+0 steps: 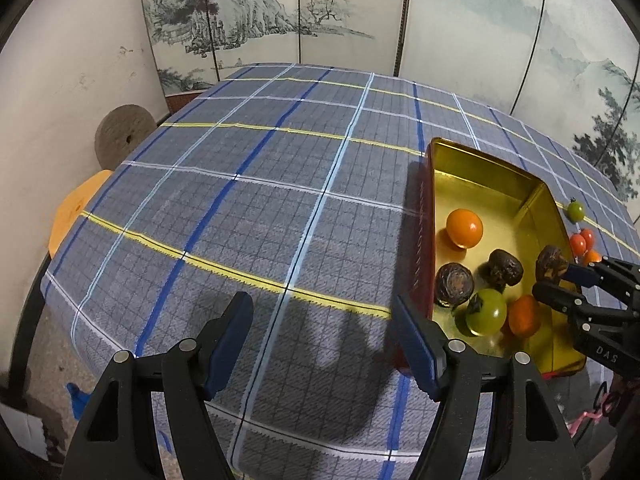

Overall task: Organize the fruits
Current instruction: 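Carry the patterned dried fruit into the tin and open the right gripper, then move the right gripper to the tangerine on the cloth and grasp it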

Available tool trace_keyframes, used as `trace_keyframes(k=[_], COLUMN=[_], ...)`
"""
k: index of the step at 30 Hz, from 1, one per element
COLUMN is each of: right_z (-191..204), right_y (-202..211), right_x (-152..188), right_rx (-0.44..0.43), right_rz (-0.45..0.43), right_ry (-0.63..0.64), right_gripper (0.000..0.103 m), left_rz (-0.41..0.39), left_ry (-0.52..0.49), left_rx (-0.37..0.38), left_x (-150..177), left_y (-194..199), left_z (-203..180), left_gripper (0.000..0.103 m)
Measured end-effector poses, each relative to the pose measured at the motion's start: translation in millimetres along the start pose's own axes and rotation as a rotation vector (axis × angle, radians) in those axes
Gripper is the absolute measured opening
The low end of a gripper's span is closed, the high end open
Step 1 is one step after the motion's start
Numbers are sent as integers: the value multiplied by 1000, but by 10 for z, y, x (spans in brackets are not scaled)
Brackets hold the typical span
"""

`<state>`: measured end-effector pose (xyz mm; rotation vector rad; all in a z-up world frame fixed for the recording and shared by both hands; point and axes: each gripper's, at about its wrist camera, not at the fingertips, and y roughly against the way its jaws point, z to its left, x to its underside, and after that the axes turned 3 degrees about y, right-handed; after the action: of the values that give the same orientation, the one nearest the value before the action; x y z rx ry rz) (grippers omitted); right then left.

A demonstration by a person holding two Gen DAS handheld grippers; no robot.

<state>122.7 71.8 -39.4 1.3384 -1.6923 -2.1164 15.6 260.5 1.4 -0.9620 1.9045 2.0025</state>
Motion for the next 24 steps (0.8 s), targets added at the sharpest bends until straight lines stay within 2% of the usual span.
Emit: trace_keyframes(k=[24], right_z=[-2], right_y=[-19], right_x=[-2], right_rx=[1], right_rz=[4], right_ry=[-15], right_gripper=[40], left_rz=[13], left_ry=[-48], left_rx=[29], left_x=[22], left_y=[9], left_z=[-159], left_gripper=[72])
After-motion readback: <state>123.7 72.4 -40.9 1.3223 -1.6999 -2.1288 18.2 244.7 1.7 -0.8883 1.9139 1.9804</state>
